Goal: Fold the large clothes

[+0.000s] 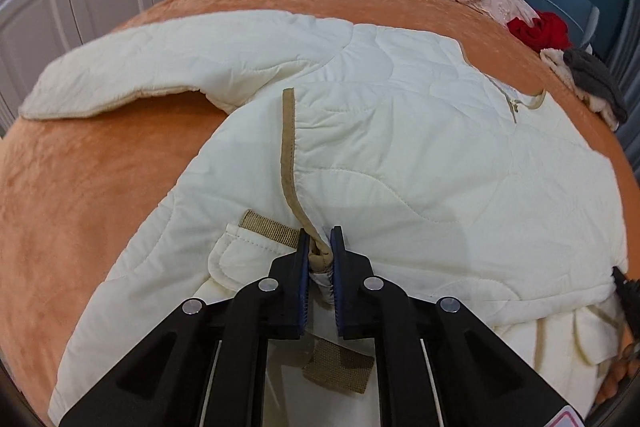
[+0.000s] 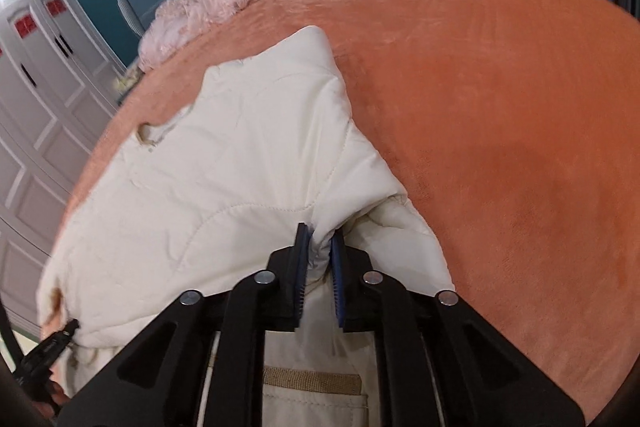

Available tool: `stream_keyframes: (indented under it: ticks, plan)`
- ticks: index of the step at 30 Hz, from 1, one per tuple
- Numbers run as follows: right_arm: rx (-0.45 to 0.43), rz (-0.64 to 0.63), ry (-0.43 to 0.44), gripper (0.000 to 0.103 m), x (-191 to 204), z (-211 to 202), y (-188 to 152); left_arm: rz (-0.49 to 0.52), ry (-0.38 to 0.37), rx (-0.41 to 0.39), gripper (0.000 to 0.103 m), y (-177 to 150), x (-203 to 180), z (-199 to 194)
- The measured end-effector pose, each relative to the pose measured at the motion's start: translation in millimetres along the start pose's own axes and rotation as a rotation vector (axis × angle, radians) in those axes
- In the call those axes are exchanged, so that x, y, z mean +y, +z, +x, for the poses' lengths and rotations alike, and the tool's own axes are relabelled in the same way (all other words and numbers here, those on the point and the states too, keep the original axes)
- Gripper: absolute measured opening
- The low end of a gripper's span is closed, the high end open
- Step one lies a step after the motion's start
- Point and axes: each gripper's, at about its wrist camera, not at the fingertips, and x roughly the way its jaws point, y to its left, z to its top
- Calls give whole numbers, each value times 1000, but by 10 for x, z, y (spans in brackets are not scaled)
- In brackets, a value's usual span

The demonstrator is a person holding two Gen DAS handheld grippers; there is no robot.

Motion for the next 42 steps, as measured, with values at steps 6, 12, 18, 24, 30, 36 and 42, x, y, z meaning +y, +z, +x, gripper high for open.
stream_keyframes:
  ticks: [6, 12, 18, 24, 30, 36, 42]
  plan:
    - [-176, -91, -114, 31, 417, -609, -66, -5, -12, -45, 14, -49, 36, -18]
    - [-75, -364, 91, 31, 1509, -455, -388, 4, -6, -63, 16, -77, 2, -7]
    - [54, -445, 48, 32, 1847, 131, -866, -22, -48, -71, 18, -114, 78, -13]
    - [59, -452, 28, 31, 1811, 210, -891, -106, -178, -65, 24, -82, 258, -56]
    - [42, -480, -3, 31, 1898, 203, -930, -322, -257, -88, 45, 99, 1090, -494]
    - [38, -472, 4, 32, 1882, 190, -920, -524, -68, -118, 52, 501, 2517, -399]
    - [33, -479, -3, 32, 1879, 180, -930, -755, 35, -115, 52, 808, 3691, -89]
